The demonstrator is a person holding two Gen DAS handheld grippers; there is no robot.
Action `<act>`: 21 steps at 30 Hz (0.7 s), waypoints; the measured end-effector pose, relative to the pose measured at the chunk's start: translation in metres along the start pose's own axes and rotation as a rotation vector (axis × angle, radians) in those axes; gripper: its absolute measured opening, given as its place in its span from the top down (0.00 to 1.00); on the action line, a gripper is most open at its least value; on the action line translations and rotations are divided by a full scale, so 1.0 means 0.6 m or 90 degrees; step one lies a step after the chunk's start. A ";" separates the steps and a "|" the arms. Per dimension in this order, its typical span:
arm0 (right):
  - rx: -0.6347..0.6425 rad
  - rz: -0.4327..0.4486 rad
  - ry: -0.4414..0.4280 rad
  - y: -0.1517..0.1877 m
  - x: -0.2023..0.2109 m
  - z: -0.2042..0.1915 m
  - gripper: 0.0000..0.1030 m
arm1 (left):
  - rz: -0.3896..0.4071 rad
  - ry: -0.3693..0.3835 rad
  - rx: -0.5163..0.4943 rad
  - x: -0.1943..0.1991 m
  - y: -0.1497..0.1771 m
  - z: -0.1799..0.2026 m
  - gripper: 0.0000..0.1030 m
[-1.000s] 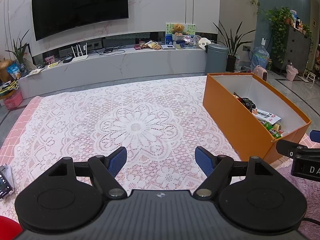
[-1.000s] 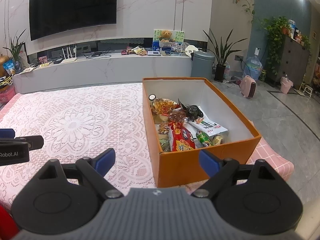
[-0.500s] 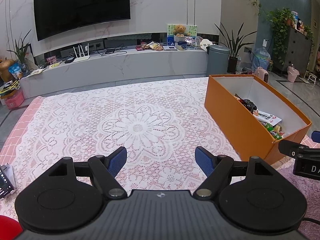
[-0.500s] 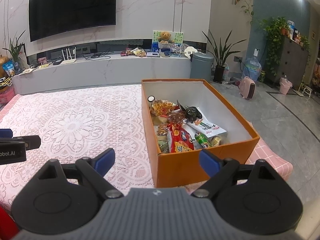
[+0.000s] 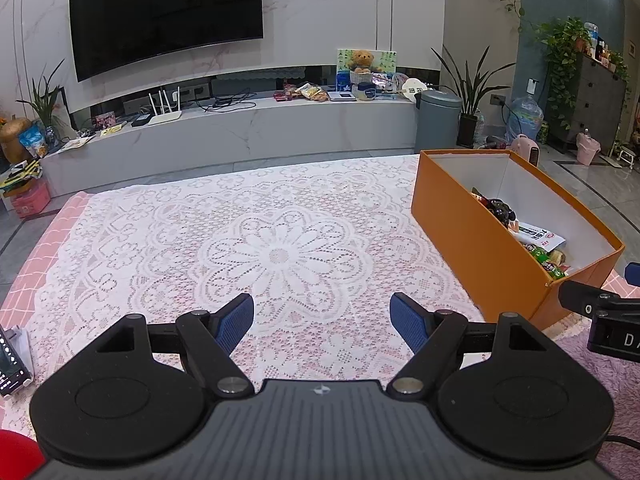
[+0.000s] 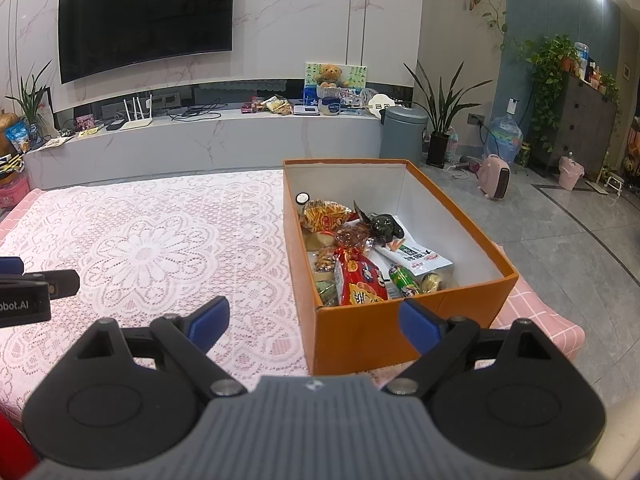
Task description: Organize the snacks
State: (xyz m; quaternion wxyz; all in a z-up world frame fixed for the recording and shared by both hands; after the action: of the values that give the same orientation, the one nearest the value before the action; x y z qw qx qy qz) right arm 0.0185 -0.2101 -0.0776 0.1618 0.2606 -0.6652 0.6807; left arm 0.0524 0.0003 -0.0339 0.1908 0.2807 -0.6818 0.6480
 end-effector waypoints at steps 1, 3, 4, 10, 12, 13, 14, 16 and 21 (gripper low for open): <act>0.000 0.000 0.000 0.000 0.000 0.000 0.13 | 0.000 -0.001 0.000 0.000 0.000 -0.001 0.12; 0.001 -0.001 -0.001 0.001 0.000 0.001 0.13 | 0.000 -0.001 0.001 0.001 0.000 -0.002 0.12; 0.001 -0.001 -0.001 0.001 0.000 0.001 0.13 | 0.000 -0.001 0.002 0.001 0.000 -0.002 0.12; 0.002 -0.001 -0.001 0.002 0.001 0.002 0.13 | -0.001 -0.001 0.004 0.000 -0.001 -0.004 0.12; 0.003 -0.001 -0.002 0.003 0.001 0.002 0.13 | -0.002 0.001 0.004 0.001 0.000 -0.004 0.12; 0.003 -0.001 -0.002 0.002 0.001 0.002 0.13 | -0.002 0.001 0.005 0.001 0.000 -0.004 0.12; 0.003 -0.001 -0.002 0.003 0.001 0.002 0.13 | -0.003 0.002 0.006 0.000 -0.001 -0.004 0.12; 0.003 -0.001 -0.003 0.003 0.001 0.002 0.13 | -0.005 0.007 0.006 0.000 -0.001 -0.004 0.12; 0.003 -0.002 -0.002 0.004 0.001 0.002 0.12 | -0.004 0.013 0.005 0.000 -0.001 -0.003 0.12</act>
State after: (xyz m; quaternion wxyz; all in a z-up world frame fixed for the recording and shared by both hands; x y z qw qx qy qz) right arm 0.0167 -0.2116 -0.0790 0.1608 0.2632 -0.6634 0.6818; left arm 0.0524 0.0021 -0.0336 0.1986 0.2775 -0.6763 0.6528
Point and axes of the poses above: each gripper's, at about its wrist camera, not at the fingertips, and x roughly against the way its jaws point, z to its right, y to its underside, the point moved 7 cm from there along -x, roughly the way its jaws point, and after that the axes turned 5 degrees about -y, right-handed, at the moved point
